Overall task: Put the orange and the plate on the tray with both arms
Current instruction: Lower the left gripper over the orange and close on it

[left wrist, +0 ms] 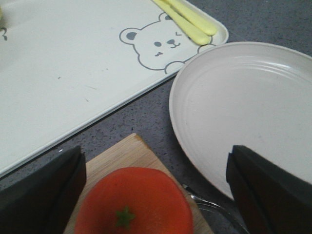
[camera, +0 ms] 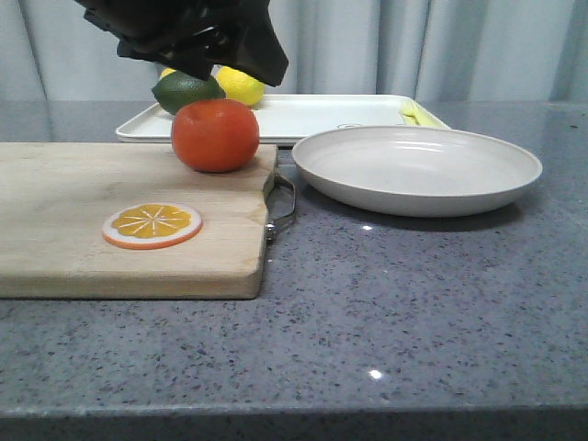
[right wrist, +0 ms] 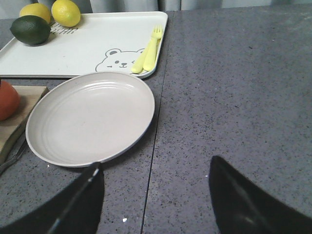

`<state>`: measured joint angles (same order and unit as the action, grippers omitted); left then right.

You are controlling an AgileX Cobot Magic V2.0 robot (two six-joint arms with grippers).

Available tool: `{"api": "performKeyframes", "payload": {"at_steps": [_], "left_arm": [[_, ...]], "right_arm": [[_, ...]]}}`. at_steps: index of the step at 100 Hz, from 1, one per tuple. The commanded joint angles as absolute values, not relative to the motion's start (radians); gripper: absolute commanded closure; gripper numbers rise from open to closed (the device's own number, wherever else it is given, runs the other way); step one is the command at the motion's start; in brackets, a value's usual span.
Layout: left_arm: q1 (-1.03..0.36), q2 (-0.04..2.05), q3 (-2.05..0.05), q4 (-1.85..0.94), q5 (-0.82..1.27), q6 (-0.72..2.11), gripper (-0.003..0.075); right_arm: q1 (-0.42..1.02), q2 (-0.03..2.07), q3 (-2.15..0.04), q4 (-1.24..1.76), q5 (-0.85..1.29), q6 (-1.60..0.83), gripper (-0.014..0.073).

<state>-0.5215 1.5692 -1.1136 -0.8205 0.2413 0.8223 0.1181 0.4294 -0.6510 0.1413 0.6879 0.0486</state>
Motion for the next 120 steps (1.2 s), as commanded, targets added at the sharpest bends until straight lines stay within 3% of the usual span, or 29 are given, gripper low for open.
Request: {"api": "performKeyframes", "payload": {"at_steps": [1, 87, 120], "left_arm": [[-0.51, 1.534, -1.151, -0.845, 0.197, 0.812, 0.0148], [-0.493, 1.535, -1.066, -0.845, 0.221, 0.812, 0.016], [-0.493, 1.535, -1.066, -0.845, 0.221, 0.812, 0.0365]], "right_arm": [[0.113, 0.443, -0.686, 0.144, 0.609, 0.041, 0.0117], [0.113, 0.443, -0.686, 0.144, 0.584, 0.041, 0.0117], [0.113, 0.443, -0.686, 0.144, 0.584, 0.041, 0.0117]]}}
